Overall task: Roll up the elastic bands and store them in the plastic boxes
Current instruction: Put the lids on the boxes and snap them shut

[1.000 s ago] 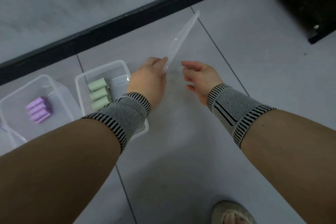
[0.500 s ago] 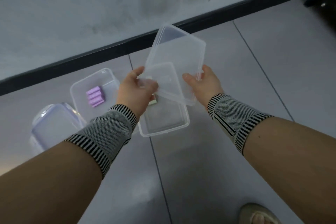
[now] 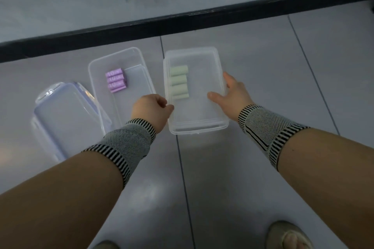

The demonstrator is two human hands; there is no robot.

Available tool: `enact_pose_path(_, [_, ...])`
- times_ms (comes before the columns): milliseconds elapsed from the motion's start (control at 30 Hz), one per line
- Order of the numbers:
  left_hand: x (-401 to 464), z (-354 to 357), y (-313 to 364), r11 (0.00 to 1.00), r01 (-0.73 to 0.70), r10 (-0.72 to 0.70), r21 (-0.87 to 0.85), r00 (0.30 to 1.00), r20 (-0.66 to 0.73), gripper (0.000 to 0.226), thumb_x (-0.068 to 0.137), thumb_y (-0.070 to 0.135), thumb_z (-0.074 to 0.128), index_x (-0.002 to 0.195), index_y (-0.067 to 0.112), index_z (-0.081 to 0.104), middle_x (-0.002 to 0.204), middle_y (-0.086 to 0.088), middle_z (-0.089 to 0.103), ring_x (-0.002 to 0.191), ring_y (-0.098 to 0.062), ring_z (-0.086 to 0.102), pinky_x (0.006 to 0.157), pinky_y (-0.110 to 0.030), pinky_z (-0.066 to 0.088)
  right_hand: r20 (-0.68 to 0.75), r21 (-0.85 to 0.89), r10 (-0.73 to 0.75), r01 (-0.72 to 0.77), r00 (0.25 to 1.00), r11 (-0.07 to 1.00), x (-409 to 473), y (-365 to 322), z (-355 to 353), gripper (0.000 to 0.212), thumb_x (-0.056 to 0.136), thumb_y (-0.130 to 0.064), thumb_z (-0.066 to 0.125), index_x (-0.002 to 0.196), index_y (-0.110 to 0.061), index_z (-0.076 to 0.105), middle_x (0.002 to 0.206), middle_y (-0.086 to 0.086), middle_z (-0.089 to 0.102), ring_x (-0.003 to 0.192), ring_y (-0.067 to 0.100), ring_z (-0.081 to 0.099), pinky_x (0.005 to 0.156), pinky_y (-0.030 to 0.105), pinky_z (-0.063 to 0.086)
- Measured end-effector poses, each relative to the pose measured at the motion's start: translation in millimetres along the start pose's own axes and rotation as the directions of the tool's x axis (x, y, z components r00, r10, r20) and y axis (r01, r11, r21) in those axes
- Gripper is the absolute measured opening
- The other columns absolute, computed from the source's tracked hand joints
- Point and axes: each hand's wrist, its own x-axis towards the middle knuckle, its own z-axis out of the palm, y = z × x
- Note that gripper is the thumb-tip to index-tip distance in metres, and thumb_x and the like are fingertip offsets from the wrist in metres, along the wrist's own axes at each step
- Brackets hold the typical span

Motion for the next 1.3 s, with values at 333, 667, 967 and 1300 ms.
enact_pose_path(333, [0.9, 0.8, 1.8, 0.959, -0.072, 0.064, 0.273, 0.997, 0.039, 0.043, 0.088, 0.028, 0.056, 0.128, 0.015, 0.053, 0.117, -0.001, 0.066, 0.109, -0.022, 0.058, 0.095, -0.034, 0.047, 0.009, -0.041, 0.0, 0.0, 1.0, 0.999, -0.9, 10.3, 7.8, 0.073, 0.087, -0.041, 0.06, 0.149, -0.031, 0.023, 0.131, 0.008, 0.048, 0.116, 0.02, 0.05, 0.102, 0.032, 0.04])
enact_pose_path(667, [2.7, 7.5, 9.5, 0.984, -0.078, 0.072, 0.163, 0.996, 0.046, 0.05, 0.087, 0.023, 0.058, 0.135, 0.019, 0.047, 0.118, 0.0, 0.065, 0.11, -0.021, 0.058, 0.097, -0.033, 0.046, -0.064, -0.021, -0.001, 0.0, 0.998, 1.0, 3.3, 7.1, -3.4, 0.052, 0.096, -0.027, 0.049, 0.146, -0.027, 0.033, 0.093, 0.002, 0.053, 0.086, 0.017, 0.053, 0.082, 0.022, 0.037])
enact_pose_path(967, [8.3, 16.8, 17.4, 1.0, -0.016, 0.016, 0.022, 1.0, 0.008, 0.044, 0.091, 0.023, 0.056, 0.134, 0.019, 0.048, 0.111, 0.001, 0.068, 0.104, -0.02, 0.06, 0.086, -0.023, 0.042, -0.112, -0.016, -0.001, -0.001, 0.994, 1.0, 11.2, 18.5, -6.4, 0.045, 0.098, -0.027, 0.042, 0.143, -0.028, 0.038, 0.11, 0.01, 0.056, 0.094, 0.019, 0.055, 0.092, 0.027, 0.041])
enact_pose_path(1300, [11.4, 21.3, 17.8, 0.999, 0.021, -0.021, -0.04, 1.0, 0.008, 0.051, 0.088, 0.014, 0.058, 0.136, 0.019, 0.044, 0.11, -0.001, 0.067, 0.1, -0.021, 0.062, 0.086, -0.029, 0.05, -0.102, -0.03, -0.03, 0.027, 0.994, 0.999, 7.4, 19.0, -7.6, 0.046, 0.098, -0.028, 0.042, 0.144, -0.029, 0.037, 0.108, 0.008, 0.056, 0.094, 0.019, 0.056, 0.089, 0.026, 0.041])
